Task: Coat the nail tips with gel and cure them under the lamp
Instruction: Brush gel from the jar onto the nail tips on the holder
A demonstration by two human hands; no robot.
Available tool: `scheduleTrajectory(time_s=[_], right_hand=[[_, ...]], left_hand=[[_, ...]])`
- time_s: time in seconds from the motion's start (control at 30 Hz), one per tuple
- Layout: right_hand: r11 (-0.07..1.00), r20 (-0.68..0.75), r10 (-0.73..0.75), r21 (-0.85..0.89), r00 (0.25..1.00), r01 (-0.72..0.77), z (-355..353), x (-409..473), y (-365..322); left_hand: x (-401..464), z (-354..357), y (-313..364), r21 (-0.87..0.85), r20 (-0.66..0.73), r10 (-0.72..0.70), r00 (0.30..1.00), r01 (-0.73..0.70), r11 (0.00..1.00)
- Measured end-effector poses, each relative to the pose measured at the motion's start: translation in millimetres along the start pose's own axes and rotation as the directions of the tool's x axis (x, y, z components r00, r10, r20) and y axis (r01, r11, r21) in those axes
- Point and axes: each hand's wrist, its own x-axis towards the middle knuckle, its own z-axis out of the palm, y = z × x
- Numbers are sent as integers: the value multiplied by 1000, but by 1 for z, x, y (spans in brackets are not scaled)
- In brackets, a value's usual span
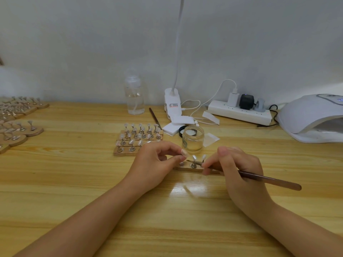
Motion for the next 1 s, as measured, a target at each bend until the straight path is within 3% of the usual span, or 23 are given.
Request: scheduleTrajectory(time_s=[0.47, 0.63, 0.8, 1.0], right_hand=[[996, 59, 79, -48, 995, -77, 0, 3, -2], [1000, 39, 11, 3, 999, -11, -2, 0, -2], [996, 72, 82, -51, 994, -79, -1, 3, -2], [998, 45, 61, -8, 997, -61, -2, 1, -2]], left_hand=[[2, -1, -5, 36, -25, 12, 1000, -11, 999], [1, 0, -5, 33, -44, -19, 999, 20, 999], [1, 0, -2, 56, -43, -23, 999, 25, 998], [1, 0, -2, 46, -41, -31, 999, 33, 998]])
